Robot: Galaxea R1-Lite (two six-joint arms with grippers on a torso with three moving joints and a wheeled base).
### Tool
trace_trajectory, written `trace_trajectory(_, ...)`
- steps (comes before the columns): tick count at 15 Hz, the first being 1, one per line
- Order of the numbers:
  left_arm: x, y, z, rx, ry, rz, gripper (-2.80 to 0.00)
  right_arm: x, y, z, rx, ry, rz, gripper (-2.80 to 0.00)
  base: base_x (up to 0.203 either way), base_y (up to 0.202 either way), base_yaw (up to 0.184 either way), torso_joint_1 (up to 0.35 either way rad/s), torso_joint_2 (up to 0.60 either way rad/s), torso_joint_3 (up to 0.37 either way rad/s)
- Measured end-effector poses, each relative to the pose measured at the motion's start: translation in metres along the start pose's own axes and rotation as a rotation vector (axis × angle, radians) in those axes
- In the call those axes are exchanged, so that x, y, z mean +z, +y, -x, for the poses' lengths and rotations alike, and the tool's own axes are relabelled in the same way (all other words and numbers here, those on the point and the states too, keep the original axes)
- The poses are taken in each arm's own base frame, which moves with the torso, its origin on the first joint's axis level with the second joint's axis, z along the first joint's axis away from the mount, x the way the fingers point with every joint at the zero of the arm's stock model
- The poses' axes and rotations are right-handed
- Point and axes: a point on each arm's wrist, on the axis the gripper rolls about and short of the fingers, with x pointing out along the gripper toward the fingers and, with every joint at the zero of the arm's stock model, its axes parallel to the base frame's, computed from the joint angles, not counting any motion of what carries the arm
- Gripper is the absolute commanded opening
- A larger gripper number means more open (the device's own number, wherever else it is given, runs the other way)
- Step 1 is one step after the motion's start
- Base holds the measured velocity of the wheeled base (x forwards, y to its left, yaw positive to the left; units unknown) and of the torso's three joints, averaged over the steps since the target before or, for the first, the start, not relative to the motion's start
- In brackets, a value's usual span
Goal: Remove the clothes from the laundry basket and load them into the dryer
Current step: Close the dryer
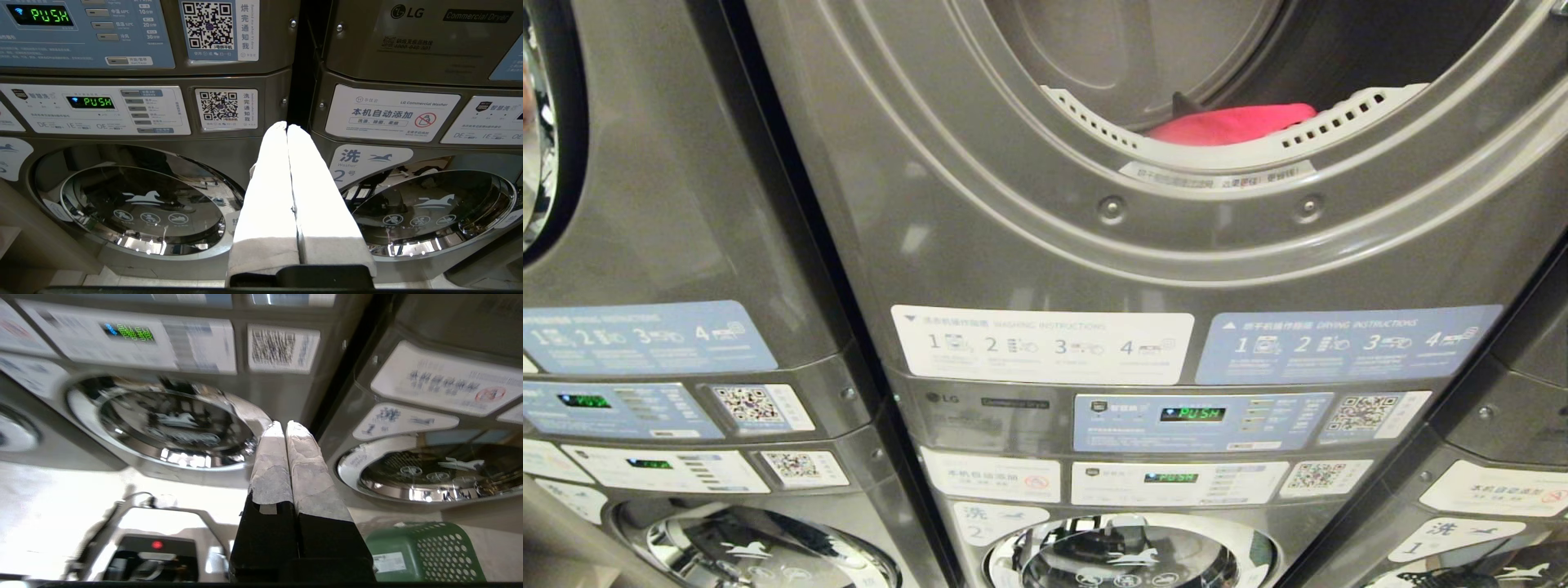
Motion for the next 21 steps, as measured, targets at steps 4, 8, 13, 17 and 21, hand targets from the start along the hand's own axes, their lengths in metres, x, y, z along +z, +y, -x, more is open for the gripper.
trace_trajectory(4,0.000,0.000,0.000,0.000,0.000,0.000,-2.80,-0.033,0.004,-0.010,-0.025,-0.121,0.014,-2.80,0.000,0.000,0.000,0.000,0.00,0.000)
trace_trajectory(8,0.000,0.000,0.000,0.000,0.000,0.000,-2.80,-0.045,0.006,0.001,-0.037,-0.259,0.038,-2.80,0.000,0.000,0.000,0.000,0.00,0.000)
trace_trajectory(13,0.000,0.000,0.000,0.000,0.000,0.000,-2.80,-0.051,0.006,0.007,-0.021,-0.335,0.004,-2.80,0.000,0.000,0.000,0.000,0.00,0.000)
trace_trajectory(17,0.000,0.000,0.000,0.000,0.000,0.000,-2.80,-0.051,0.006,0.007,-0.039,-0.340,-0.032,-2.80,0.000,0.000,0.000,0.000,0.00,0.000)
trace_trajectory(21,0.000,0.000,0.000,0.000,0.000,-0.001,-2.80,-0.052,0.005,0.007,-0.036,-0.341,-0.064,-2.80,-0.018,0.000,-0.001,0.004,0.00,0.002)
